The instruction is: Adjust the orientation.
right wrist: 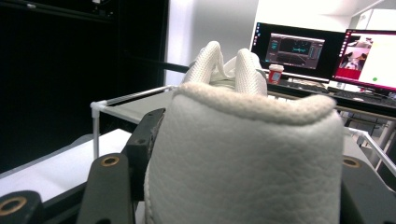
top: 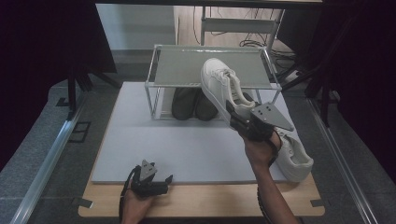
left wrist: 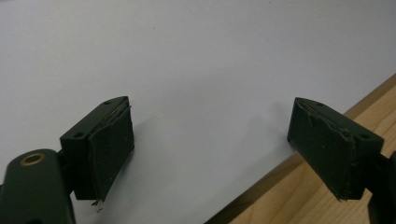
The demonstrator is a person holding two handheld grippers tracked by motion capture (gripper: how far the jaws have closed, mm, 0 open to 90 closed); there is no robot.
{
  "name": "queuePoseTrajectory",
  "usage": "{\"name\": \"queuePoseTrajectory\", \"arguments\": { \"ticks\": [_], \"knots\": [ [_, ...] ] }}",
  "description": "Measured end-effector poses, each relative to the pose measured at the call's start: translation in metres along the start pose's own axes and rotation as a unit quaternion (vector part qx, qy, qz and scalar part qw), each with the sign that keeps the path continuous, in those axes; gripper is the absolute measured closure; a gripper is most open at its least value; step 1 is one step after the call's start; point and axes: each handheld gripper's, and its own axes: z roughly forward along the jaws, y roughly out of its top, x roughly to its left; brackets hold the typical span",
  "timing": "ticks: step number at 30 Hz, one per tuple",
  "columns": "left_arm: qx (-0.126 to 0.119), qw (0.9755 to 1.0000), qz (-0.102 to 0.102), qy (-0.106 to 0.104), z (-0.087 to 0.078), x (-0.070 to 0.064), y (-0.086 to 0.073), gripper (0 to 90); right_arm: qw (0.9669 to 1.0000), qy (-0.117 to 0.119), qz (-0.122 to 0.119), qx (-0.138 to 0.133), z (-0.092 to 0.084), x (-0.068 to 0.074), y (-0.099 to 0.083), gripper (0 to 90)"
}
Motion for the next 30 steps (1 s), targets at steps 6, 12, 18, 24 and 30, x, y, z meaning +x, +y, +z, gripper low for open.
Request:
{"name": "queuePoseTrajectory", "arguments": {
  "ticks": [6, 12, 18, 24, 30],
  "knots": [
    [0.0, 1.0, 0.0, 0.0, 0.0, 0.0, 0.0, 14.4, 0.9998, -0.018, 0.005, 0.002, 0.024, 0.001, 0.0, 42.1],
    [0.001, 1.0, 0.001, -0.001, 0.0, 0.0, 0.0, 14.4, 0.9993, -0.036, 0.003, 0.003, 0.049, 0.002, -0.001, 42.0],
    [0.001, 1.0, 0.001, -0.001, 0.0, 0.0, 0.0, 14.4, 0.9986, -0.053, 0.005, 0.004, 0.071, 0.003, 0.003, 41.7],
    [0.0, 1.0, 0.0, -0.001, 0.0, 0.0, 0.0, 14.3, 0.9977, -0.065, 0.012, 0.013, 0.091, 0.002, 0.003, 41.4],
    [0.0, 1.0, 0.0, -0.001, 0.0, 0.0, 0.0, 14.4, 0.9969, -0.075, 0.016, 0.019, 0.109, 0.005, 0.002, 41.2]
  ]
}}
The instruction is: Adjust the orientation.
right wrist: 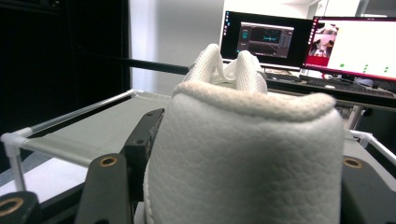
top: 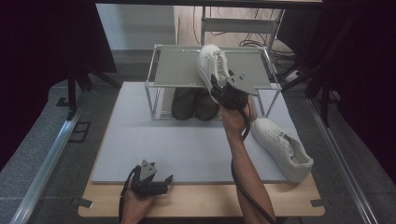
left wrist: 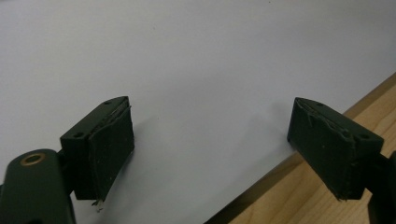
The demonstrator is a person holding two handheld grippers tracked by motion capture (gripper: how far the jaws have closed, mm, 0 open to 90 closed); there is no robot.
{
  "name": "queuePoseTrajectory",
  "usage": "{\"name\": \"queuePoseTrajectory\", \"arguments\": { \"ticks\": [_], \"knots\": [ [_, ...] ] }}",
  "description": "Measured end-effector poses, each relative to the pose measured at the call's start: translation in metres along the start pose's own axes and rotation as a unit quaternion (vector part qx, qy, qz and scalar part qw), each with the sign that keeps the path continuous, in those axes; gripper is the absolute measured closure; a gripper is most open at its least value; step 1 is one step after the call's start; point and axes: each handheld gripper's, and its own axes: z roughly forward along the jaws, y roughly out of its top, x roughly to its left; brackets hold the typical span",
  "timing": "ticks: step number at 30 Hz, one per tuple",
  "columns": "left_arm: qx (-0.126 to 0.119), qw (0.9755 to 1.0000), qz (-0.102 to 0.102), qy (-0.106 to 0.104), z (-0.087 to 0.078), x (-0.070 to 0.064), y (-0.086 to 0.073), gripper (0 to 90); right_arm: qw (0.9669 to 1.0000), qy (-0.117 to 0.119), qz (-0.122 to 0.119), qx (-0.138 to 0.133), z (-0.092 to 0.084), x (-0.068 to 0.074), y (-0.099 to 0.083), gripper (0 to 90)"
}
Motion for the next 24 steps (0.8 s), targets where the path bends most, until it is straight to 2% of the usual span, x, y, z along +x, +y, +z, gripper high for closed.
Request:
{"name": "queuePoseTrajectory", "arguments": {
  "ticks": [9, 14, 22, 24],
  "knots": [
    [0.001, 1.0, 0.001, 0.0, 0.0, 0.0, 0.0, 14.4, 0.9998, -0.012, 0.011, 0.01, 0.027, 0.005, -0.003, 40.7],
    [0.001, 1.0, 0.001, 0.0, 0.0, 0.0, 0.0, 14.4, 0.9996, -0.019, 0.019, 0.012, 0.036, 0.008, -0.004, 40.0],
    [0.001, 1.0, 0.002, 0.0, 0.0, 0.0, 0.0, 14.4, 0.9997, -0.022, 0.001, 0.014, 0.041, 0.016, -0.007, 30.2],
    [0.001, 1.0, 0.002, 0.0, 0.0, 0.0, 0.0, 14.4, 0.9994, -0.021, -0.007, 0.028, 0.043, 0.018, -0.008, 26.1]
  ]
}}
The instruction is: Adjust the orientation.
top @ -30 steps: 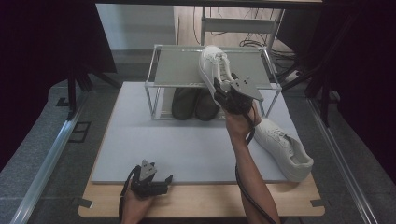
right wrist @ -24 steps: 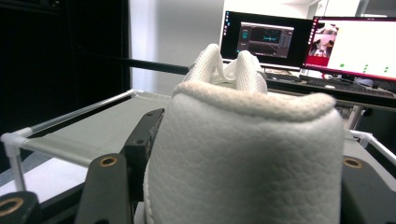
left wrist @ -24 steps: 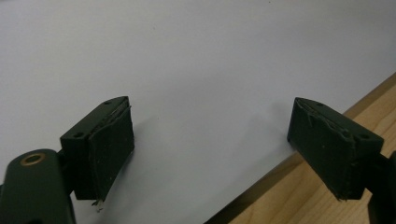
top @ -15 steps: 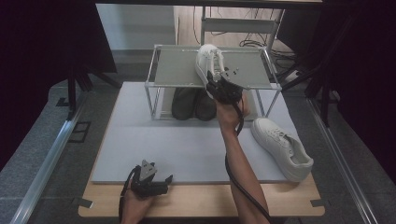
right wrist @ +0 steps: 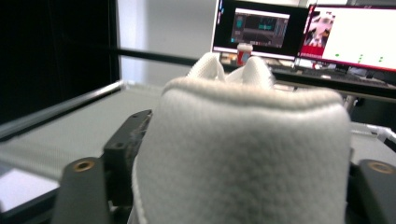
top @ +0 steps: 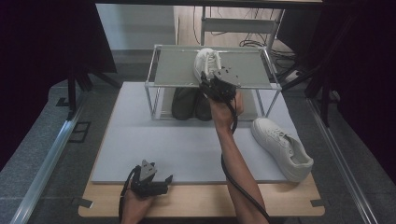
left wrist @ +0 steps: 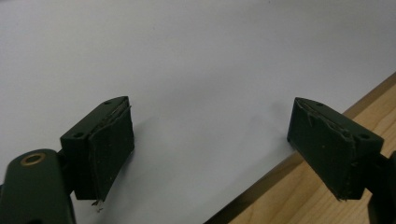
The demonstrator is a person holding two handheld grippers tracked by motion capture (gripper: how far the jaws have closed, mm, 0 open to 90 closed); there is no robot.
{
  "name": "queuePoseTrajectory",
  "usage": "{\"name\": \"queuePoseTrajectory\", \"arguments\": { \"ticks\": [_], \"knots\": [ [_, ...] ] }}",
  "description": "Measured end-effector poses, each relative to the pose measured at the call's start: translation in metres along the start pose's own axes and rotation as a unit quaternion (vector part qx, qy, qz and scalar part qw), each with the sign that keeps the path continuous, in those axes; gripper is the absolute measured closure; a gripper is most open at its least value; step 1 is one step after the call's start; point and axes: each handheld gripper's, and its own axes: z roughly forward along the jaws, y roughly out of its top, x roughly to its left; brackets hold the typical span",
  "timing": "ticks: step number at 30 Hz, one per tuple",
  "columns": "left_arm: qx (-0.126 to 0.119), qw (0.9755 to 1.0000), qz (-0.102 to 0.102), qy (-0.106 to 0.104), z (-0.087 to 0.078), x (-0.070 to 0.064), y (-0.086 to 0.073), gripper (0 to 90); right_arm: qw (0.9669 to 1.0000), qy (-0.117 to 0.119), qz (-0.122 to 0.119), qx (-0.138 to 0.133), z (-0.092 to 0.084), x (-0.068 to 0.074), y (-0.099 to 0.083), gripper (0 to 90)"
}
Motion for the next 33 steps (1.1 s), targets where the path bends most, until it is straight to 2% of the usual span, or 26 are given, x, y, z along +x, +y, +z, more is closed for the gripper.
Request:
{"name": "queuePoseTrajectory", "arguments": {
  "ticks": [5, 12, 16, 21, 23, 24, 26, 33],
  "knots": [
    [0.0, 1.0, 0.0, 0.0, 0.0, 0.0, 0.0, 14.4, 0.9999, 0.01, -0.002, 0.002, 0.001, -0.006, -0.002, 17.4],
    [0.0, 1.0, 0.0, 0.0, 0.0, 0.0, 0.0, 14.4, 0.9991, 0.03, -0.023, 0.017, 0.003, -0.009, -0.003, 4.5],
    [0.0, 1.0, 0.0, 0.0, 0.0, 0.0, 0.0, 14.4, 0.9986, 0.046, -0.013, 0.022, 0.001, -0.012, -0.002, 2.8],
    [0.0, 1.0, 0.0, 0.0, 0.0, 0.0, 0.0, 14.4, 0.998, 0.049, -0.024, 0.032, -0.002, -0.012, -0.003, 1.8],
    [0.0, 1.0, 0.0, 0.0, 0.0, 0.0, 0.0, 14.4, 0.9976, 0.055, -0.023, 0.036, -0.003, -0.014, -0.003, 0.0],
    [0.0, 1.0, 0.0, 0.0, 0.0, 0.0, 0.0, 14.4, 0.9971, 0.062, -0.03, 0.031, -0.003, -0.015, -0.004, 0.0],
    [0.0, 1.0, 0.001, 0.0, 0.0, 0.0, 0.0, 14.4, 0.9966, 0.064, -0.035, 0.04, -0.004, -0.015, -0.005, 0.0],
    [0.0, 1.0, 0.001, 0.0, 0.0, 0.0, 0.0, 14.4, 0.9954, 0.074, -0.036, 0.049, -0.009, -0.018, -0.007, 0.0]
  ]
}}
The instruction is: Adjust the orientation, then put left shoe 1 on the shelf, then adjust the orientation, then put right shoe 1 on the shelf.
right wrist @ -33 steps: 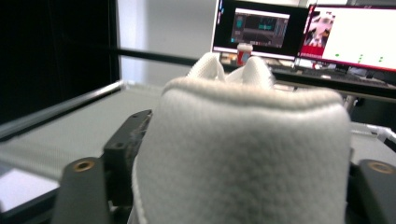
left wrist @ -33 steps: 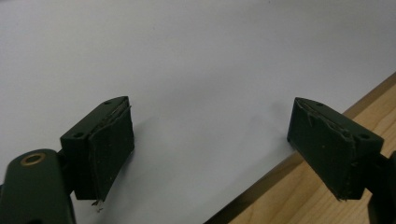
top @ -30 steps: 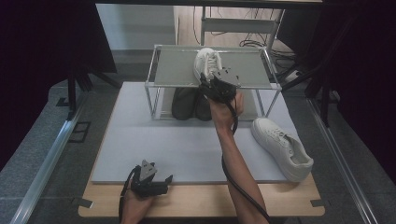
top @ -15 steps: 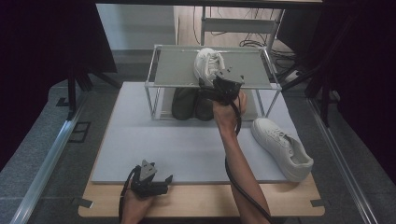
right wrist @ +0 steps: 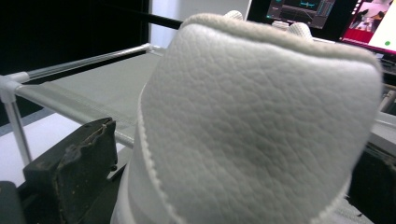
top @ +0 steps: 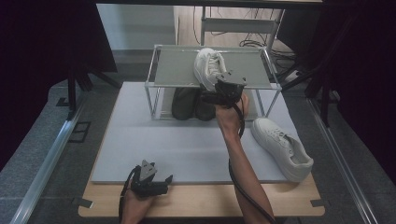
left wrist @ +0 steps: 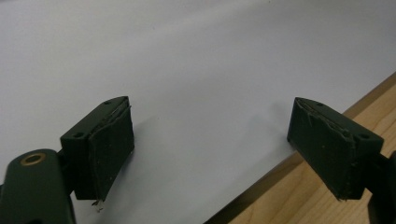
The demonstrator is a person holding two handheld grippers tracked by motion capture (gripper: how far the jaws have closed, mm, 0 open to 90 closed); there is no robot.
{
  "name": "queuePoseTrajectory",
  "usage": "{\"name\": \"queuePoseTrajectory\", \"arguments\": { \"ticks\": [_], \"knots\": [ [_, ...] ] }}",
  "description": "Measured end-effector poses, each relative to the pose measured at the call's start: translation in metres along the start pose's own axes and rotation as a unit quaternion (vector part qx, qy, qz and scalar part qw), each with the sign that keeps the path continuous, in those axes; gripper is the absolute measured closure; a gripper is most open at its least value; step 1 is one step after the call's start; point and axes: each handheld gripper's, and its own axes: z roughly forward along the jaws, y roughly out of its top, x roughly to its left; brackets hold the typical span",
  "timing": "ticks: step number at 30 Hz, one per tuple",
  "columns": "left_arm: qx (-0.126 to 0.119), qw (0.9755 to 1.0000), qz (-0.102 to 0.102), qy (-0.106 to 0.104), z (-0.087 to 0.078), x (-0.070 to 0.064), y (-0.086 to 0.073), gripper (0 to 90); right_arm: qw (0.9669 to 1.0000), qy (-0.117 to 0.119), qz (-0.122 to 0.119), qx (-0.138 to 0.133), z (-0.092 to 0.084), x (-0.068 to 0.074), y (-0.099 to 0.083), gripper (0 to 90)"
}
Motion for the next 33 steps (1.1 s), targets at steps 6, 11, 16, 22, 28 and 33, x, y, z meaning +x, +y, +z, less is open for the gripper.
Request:
{"name": "queuePoseTrajectory", "arguments": {
  "ticks": [6, 11, 16, 22, 28, 33],
  "knots": [
    [-0.001, 1.0, -0.001, 0.0, 0.0, 0.0, 0.0, 14.4, 0.9999, 0.011, 0.002, -0.003, -0.01, -0.003, 0.0, 0.0],
    [-0.001, 1.0, -0.001, 0.0, 0.0, 0.0, 0.0, 14.5, 0.9996, 0.026, 0.011, 0.002, -0.02, -0.007, -0.001, 0.0],
    [-0.001, 1.0, 0.001, 0.001, 0.0, 0.0, 0.0, 14.5, 0.9992, 0.037, 0.015, 0.008, -0.029, -0.009, -0.002, 0.0],
    [-0.001, 1.0, 0.0, 0.001, 0.0, 0.0, 0.0, 14.4, 0.9982, 0.051, 0.025, 0.018, -0.041, -0.01, -0.005, 0.0],
    [-0.002, 1.0, -0.001, 0.002, 0.0, -0.001, 0.0, 14.4, 0.9973, 0.061, 0.034, 0.022, -0.055, -0.012, -0.006, 0.0],
    [-0.002, 1.0, -0.001, 0.002, 0.0, -0.001, 0.0, 14.4, 0.9961, 0.074, 0.032, 0.035, -0.064, -0.01, -0.009, 0.0]
  ]
}}
